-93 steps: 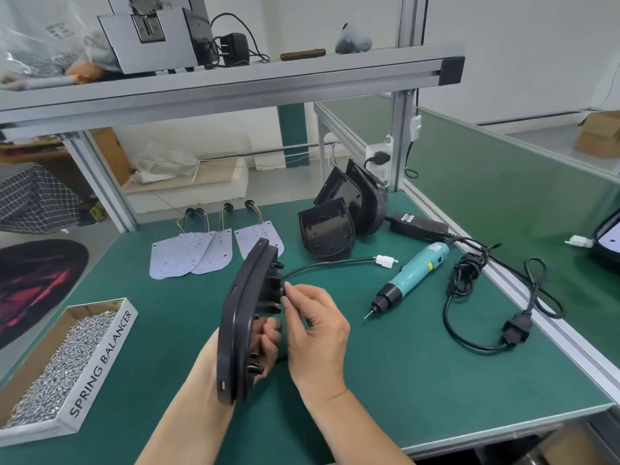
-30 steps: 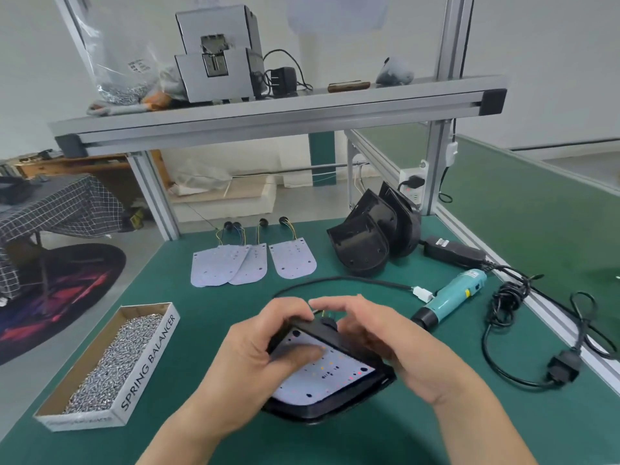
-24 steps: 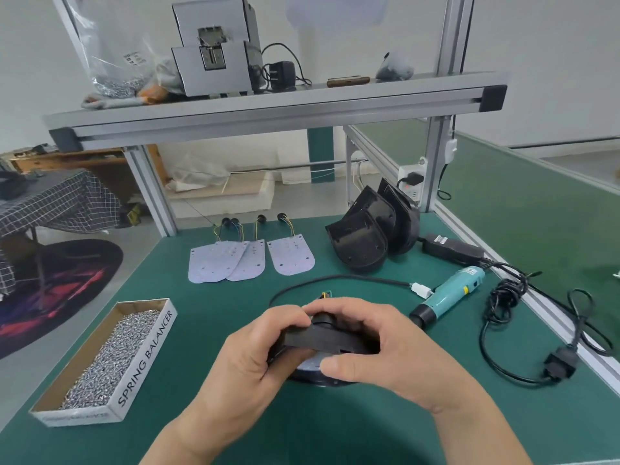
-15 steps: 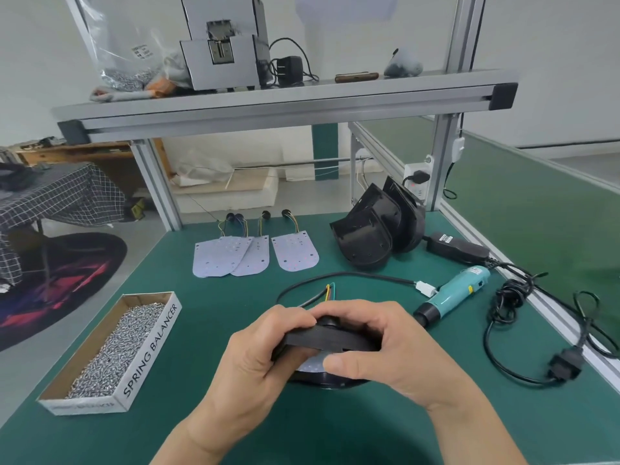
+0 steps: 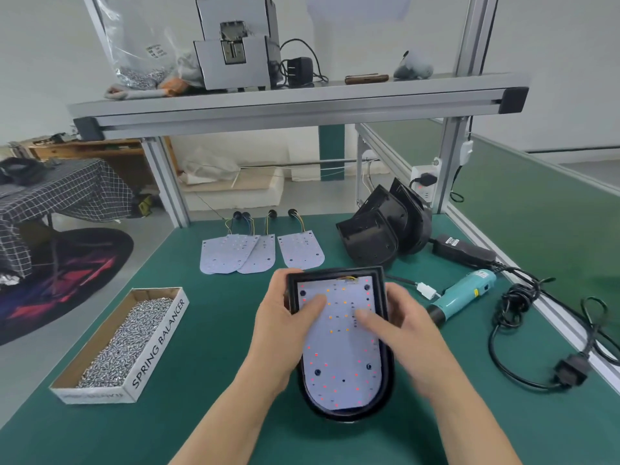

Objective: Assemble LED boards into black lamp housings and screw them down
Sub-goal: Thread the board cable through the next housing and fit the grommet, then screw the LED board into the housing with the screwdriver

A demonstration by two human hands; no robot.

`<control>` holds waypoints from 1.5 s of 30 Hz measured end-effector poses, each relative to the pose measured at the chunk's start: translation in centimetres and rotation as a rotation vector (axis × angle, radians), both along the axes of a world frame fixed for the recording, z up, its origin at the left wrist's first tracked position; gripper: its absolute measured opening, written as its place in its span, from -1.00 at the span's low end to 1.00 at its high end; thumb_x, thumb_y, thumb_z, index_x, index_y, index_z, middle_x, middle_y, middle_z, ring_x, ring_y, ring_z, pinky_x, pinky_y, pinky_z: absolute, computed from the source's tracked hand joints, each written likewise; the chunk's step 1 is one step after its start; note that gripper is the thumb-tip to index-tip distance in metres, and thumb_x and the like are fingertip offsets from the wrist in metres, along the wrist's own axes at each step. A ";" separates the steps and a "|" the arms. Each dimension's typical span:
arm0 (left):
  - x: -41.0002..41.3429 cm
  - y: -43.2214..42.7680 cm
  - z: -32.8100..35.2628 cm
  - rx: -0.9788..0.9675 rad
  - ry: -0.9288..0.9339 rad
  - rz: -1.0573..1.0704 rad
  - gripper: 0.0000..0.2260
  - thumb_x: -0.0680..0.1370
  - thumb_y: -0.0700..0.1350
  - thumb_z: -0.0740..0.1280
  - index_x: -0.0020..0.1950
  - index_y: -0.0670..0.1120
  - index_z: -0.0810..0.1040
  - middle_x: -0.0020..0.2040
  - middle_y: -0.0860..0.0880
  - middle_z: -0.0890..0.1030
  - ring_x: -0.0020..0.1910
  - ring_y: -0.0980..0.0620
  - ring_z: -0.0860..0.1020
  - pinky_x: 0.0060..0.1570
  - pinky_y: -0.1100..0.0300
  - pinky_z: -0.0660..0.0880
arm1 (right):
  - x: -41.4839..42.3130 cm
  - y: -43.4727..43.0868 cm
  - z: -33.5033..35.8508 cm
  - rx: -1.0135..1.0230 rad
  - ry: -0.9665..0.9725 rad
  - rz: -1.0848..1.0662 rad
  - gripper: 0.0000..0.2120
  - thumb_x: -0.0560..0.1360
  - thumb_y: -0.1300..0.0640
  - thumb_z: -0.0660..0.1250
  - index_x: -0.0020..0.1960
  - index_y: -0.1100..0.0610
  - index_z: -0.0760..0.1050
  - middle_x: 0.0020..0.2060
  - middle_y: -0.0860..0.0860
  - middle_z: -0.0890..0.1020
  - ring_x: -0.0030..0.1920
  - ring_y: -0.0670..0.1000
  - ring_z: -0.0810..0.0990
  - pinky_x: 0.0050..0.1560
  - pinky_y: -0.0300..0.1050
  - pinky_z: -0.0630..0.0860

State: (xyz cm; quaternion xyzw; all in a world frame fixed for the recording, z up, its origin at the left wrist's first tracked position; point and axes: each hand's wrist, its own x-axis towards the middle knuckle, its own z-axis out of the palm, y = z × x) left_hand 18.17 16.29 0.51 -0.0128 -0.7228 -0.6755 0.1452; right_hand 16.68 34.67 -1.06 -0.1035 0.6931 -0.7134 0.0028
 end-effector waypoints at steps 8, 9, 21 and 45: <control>-2.7 -0.7 -3.6 0.155 -0.253 0.109 -0.80 0.53 -0.30 0.44 0.07 -0.06 0.57 -0.03 -0.01 0.73 0.06 -0.16 0.67 0.06 0.00 0.65 | -0.9 -2.3 -4.0 0.306 -0.134 -0.185 -0.88 0.49 0.13 0.47 -0.03 -0.01 0.56 -0.20 -0.09 0.68 -0.17 -0.02 0.64 -0.07 0.03 0.60; -3.0 -0.9 -3.7 0.151 -0.267 0.106 -0.80 0.53 -0.30 0.44 0.07 -0.06 0.57 -0.04 0.00 0.73 0.05 -0.14 0.68 0.02 0.03 0.66 | -1.0 -2.4 -4.2 0.303 -0.151 -0.176 -0.85 0.48 0.16 0.46 -0.01 -0.02 0.56 -0.18 -0.13 0.69 -0.15 -0.02 0.65 -0.08 0.00 0.60; -4.3 -8.7 -2.5 -0.401 -0.352 0.324 -0.87 0.58 0.00 0.36 0.04 -0.03 0.61 -0.12 -0.06 0.69 -0.16 -0.08 0.66 -0.18 0.05 0.64 | -1.6 -2.8 -4.9 0.368 -0.227 -0.191 -0.88 0.48 0.17 0.40 -0.05 0.01 0.51 -0.14 -0.10 0.67 -0.11 -0.02 0.65 -0.14 -0.11 0.57; -1.8 -25.9 -3.5 -1.199 -0.574 0.653 -0.80 0.51 -0.19 0.41 -0.30 0.01 0.56 -0.30 -0.06 0.61 -0.26 -0.15 0.55 -0.25 0.06 0.48 | -1.8 -2.7 -5.3 0.356 -0.227 -0.188 -0.86 0.47 0.13 0.41 -0.03 -0.04 0.50 -0.14 -0.12 0.67 -0.13 -0.09 0.64 -0.10 -0.12 0.59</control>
